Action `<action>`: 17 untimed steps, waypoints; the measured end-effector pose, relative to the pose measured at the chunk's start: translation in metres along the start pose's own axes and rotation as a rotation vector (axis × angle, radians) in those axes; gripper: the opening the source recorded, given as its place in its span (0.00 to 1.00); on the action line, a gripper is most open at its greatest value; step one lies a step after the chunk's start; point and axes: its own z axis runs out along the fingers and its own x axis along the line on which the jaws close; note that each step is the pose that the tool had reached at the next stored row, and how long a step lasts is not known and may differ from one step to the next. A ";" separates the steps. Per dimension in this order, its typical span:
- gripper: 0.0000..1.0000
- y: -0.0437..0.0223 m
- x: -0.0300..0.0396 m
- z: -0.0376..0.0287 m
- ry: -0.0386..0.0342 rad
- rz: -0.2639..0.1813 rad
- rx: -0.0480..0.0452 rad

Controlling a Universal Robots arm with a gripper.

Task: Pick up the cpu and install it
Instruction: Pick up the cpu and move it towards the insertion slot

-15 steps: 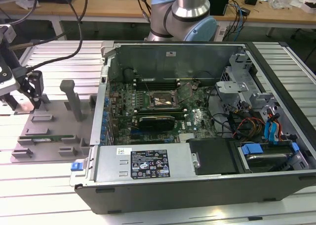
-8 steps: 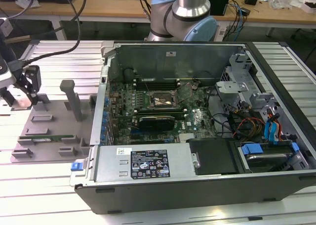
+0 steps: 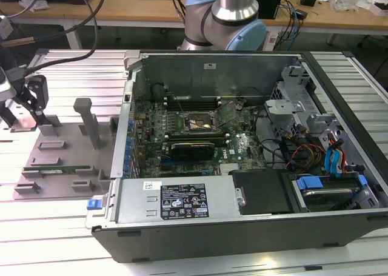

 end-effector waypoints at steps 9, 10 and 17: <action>0.55 -0.0004 -0.0004 -0.0156 -0.0001 0.000 0.0000; 0.55 -0.0004 -0.0004 -0.0169 0.0000 0.000 0.0000; 0.55 -0.0006 -0.0006 -0.0260 0.0000 0.000 0.0000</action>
